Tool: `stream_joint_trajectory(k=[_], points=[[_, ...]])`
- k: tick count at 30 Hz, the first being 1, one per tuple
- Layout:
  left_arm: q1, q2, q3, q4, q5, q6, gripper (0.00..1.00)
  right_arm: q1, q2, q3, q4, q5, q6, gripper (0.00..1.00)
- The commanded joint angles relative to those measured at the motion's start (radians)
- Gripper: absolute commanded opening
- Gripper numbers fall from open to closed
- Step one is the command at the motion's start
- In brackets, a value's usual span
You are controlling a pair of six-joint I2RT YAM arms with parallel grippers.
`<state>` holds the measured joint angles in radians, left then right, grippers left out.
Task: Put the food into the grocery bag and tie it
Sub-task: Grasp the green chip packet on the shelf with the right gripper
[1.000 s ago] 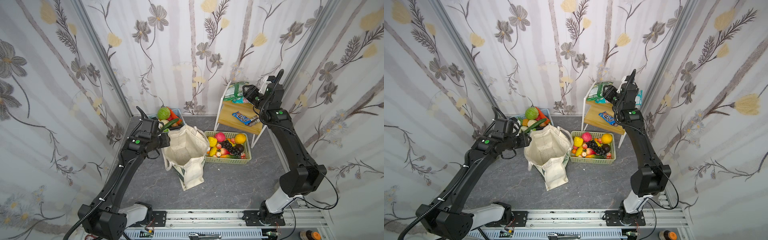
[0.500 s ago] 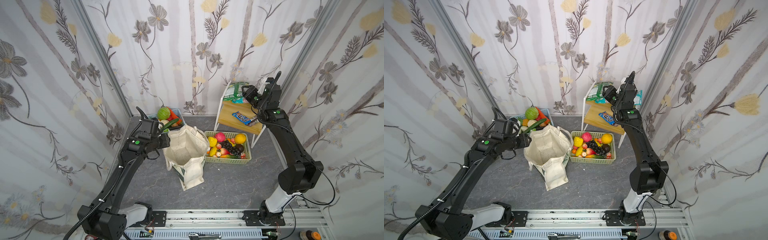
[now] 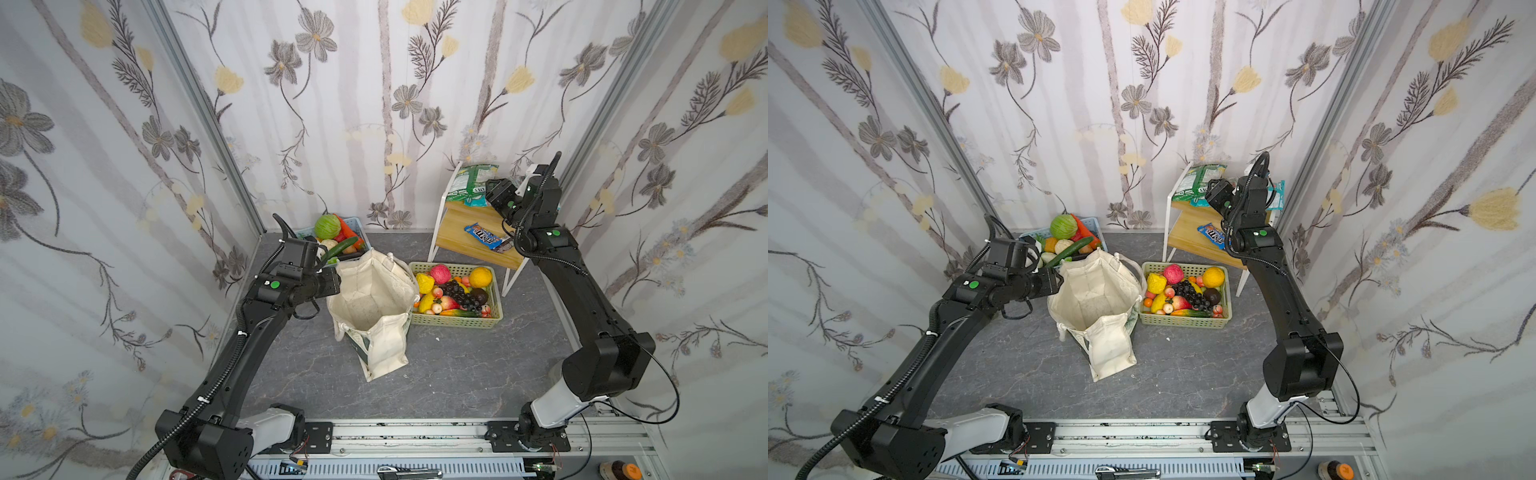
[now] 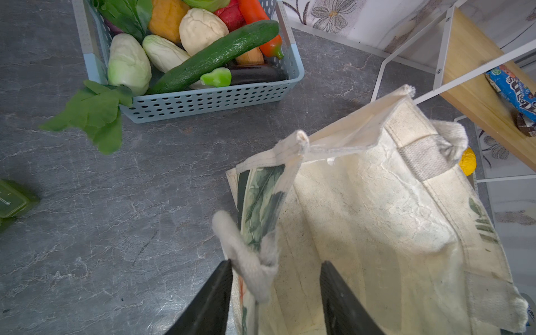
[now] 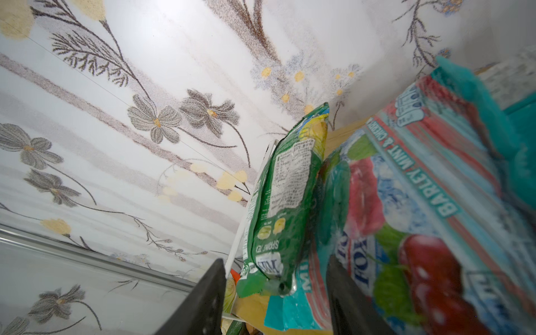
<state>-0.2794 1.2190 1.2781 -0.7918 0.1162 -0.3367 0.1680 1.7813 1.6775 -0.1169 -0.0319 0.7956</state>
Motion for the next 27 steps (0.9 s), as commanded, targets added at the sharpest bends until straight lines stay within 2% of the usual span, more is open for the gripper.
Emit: stream_joint_trajectory(k=[1,12,22,27], points=[[0.002,0.007,-0.002,0.031,0.005,-0.006,0.51,0.002,0.012,-0.008,0.047,0.021,0.010,0.55],[0.002,0.001,-0.003,0.015,-0.010,0.001,0.51,0.005,0.091,0.055,0.091,-0.007,0.021,0.49],[0.001,0.004,-0.003,0.016,-0.009,-0.002,0.51,0.004,0.118,0.065,0.128,-0.023,0.037,0.35],[0.001,0.002,-0.004,0.013,-0.012,-0.002,0.51,0.004,0.127,0.062,0.158,-0.031,0.048,0.23]])
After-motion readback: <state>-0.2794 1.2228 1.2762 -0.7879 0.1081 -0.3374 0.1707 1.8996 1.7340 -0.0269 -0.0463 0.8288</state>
